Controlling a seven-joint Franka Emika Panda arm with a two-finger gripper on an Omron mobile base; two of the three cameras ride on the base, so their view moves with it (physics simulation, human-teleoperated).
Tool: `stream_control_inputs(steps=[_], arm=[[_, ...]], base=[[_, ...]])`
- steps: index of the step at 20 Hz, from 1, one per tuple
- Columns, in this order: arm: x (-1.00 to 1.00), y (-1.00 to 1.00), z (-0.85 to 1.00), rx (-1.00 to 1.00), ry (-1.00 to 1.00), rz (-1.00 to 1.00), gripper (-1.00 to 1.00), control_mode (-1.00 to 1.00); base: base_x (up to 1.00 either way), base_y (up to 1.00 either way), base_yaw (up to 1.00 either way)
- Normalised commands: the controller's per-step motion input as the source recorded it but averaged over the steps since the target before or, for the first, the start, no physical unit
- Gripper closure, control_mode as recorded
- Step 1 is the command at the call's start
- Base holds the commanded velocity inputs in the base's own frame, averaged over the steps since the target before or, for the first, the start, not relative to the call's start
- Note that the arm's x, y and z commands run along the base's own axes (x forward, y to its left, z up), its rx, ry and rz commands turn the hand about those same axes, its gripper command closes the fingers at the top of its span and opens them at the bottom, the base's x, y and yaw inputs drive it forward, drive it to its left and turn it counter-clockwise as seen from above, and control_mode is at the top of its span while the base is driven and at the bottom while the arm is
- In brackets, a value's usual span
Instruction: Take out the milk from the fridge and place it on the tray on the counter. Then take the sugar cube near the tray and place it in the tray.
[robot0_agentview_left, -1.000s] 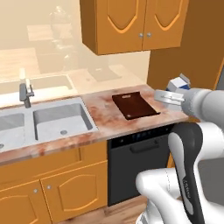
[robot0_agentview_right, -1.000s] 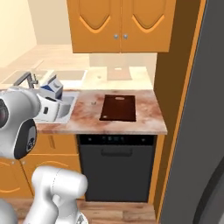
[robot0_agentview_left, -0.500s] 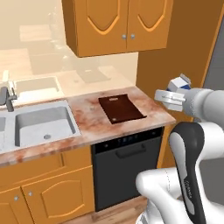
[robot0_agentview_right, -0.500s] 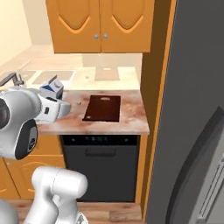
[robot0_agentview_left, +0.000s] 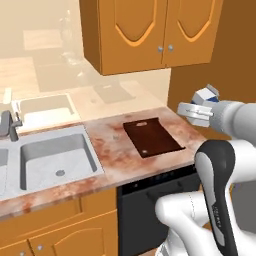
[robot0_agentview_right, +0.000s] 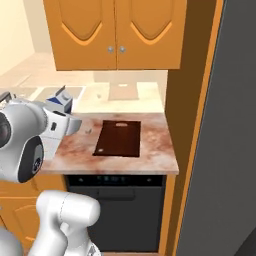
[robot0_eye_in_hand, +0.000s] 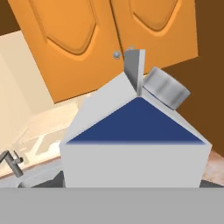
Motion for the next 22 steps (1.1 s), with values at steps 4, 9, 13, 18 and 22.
stream_control_inputs(steps=[4, 9, 13, 18, 22], arm=[[0.0, 0.0, 0.0, 0.0, 0.0, 0.0, 1.0, 1.0], [0.0, 0.0, 0.0, 0.0, 0.0, 0.0, 1.0, 1.0], [0.0, 0.0, 0.0, 0.0, 0.0, 0.0, 1.0, 1.0], [0.0, 0.0, 0.0, 0.0, 0.0, 0.0, 1.0, 1.0], [0.0, 0.0, 0.0, 0.0, 0.0, 0.0, 1.0, 1.0]], base=[[0.85, 0.31, 0.0], [0.79, -0.05, 0.02], [0.78, -0.23, 0.0], [0.63, -0.04, 0.0], [0.24, -0.11, 0.02]])
